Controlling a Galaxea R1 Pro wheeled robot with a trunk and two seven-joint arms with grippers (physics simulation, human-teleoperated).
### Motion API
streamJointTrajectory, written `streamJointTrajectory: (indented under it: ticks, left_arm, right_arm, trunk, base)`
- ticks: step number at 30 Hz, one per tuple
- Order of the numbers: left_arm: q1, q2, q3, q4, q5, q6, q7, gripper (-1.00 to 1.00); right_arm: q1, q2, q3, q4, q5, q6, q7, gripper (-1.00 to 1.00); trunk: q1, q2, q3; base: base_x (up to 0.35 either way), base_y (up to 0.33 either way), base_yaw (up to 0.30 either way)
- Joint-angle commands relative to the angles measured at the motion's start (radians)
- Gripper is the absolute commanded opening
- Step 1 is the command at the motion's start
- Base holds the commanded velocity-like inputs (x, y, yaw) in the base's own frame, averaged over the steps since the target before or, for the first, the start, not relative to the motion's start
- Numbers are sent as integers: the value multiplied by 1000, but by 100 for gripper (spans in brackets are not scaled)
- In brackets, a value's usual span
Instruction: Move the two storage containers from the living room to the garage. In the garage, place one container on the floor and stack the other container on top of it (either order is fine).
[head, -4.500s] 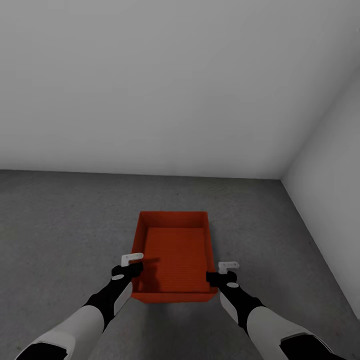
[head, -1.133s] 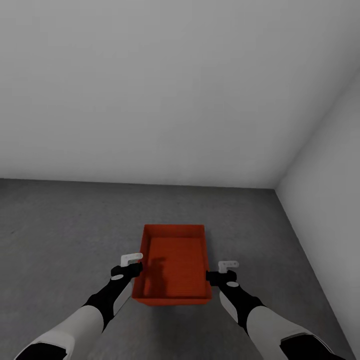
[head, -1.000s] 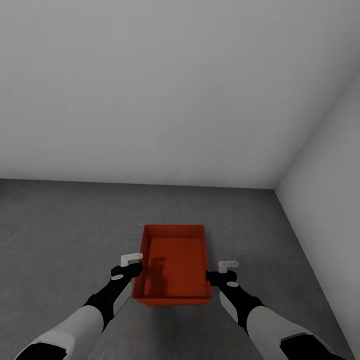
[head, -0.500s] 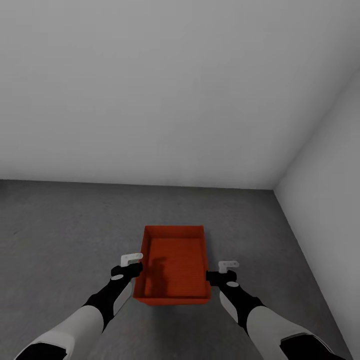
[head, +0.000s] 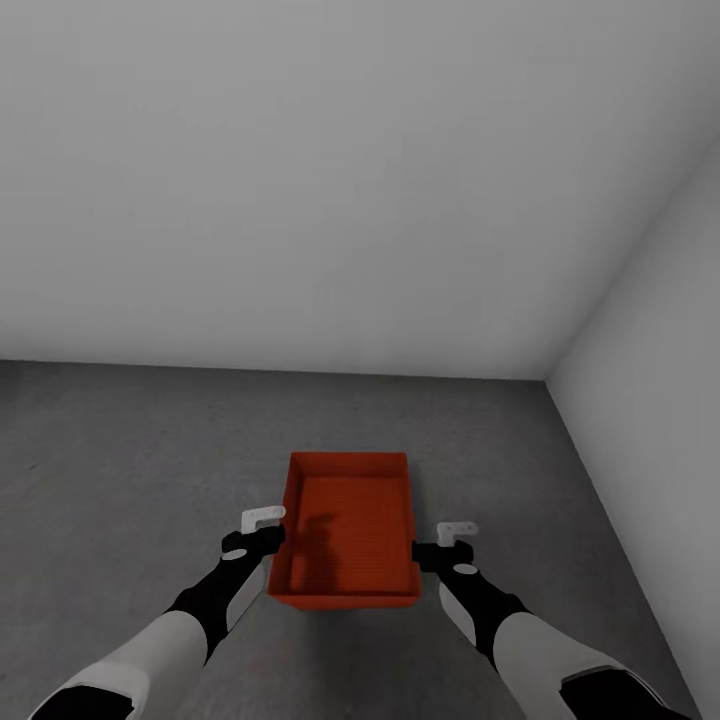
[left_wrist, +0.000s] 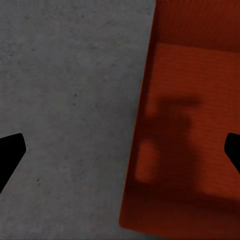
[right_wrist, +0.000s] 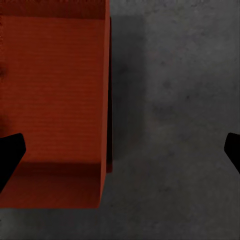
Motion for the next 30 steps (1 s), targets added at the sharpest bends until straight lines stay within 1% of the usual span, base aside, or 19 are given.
streamJointTrajectory:
  ticks: [1, 20, 30]
  left_arm:
    - [0, 1, -9, -1, 10, 1, 7, 100]
    - [0, 2, -9, -1, 10, 5, 7, 100]
    - [0, 0, -10, 2, 11, 10, 7, 100]
  right_arm:
    - [-1, 0, 9, 1, -11, -4, -5, 100]
    - [-1, -1, 8, 5, -10, -14, -7, 100]
    - [-1, -9, 7, 9, -11, -17, -6, 100]
  trunk:
    - [-4, 7, 2]
    - [-77, 140, 62]
    - [-115, 210, 93]
  base:
    - [0, 0, 0]
    - [0, 0, 0]
    - [0, 0, 0]
